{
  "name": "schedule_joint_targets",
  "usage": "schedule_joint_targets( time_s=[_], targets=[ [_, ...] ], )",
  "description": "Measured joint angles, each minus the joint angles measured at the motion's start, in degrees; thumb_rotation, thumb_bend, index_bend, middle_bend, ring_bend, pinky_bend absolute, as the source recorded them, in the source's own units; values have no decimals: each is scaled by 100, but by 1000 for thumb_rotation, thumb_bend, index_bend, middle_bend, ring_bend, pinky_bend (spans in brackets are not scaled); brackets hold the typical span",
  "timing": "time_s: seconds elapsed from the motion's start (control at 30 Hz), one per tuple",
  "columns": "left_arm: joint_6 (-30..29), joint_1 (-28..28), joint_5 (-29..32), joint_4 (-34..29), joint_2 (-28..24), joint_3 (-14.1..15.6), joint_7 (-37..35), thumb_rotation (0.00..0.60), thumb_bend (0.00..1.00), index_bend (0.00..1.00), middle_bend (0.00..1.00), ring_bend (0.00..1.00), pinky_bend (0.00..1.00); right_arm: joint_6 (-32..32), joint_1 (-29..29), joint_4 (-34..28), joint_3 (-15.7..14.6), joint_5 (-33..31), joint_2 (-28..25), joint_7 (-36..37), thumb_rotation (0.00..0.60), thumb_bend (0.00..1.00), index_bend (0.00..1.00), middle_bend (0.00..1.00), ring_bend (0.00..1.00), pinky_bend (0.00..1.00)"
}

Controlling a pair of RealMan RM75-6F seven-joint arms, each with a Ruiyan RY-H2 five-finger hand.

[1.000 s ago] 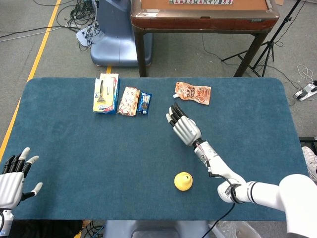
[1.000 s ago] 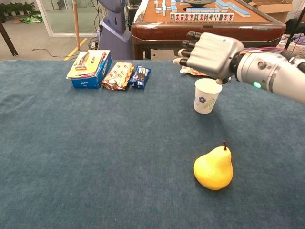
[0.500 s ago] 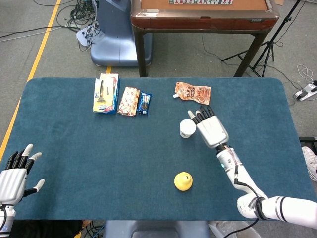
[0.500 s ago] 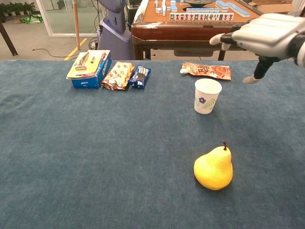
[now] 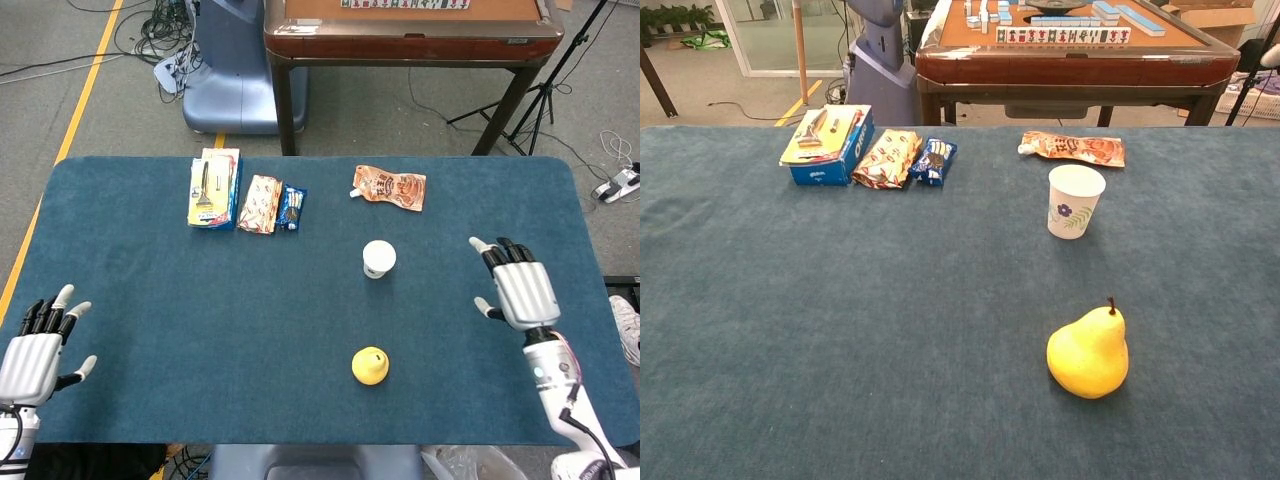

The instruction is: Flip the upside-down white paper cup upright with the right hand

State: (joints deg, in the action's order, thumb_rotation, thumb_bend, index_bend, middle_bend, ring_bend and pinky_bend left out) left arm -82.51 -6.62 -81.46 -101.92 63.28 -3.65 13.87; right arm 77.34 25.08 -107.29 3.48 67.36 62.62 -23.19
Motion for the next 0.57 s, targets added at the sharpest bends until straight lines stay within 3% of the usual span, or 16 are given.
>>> schedule_joint_targets(
  time_s=[0.27, 0.57],
  targets=[
    [-112, 19, 2, -99, 41, -9, 118, 600, 206, 187, 0, 6, 0, 735, -823, 303, -352, 938, -46, 1035, 600, 201, 227, 307, 152, 224],
    [-235, 79, -6, -159, 76, 7, 185, 600, 206, 187, 0, 6, 0, 1022, -1342, 533, -493, 1292, 103, 1470, 600, 200, 228, 308, 152, 224]
  ],
)
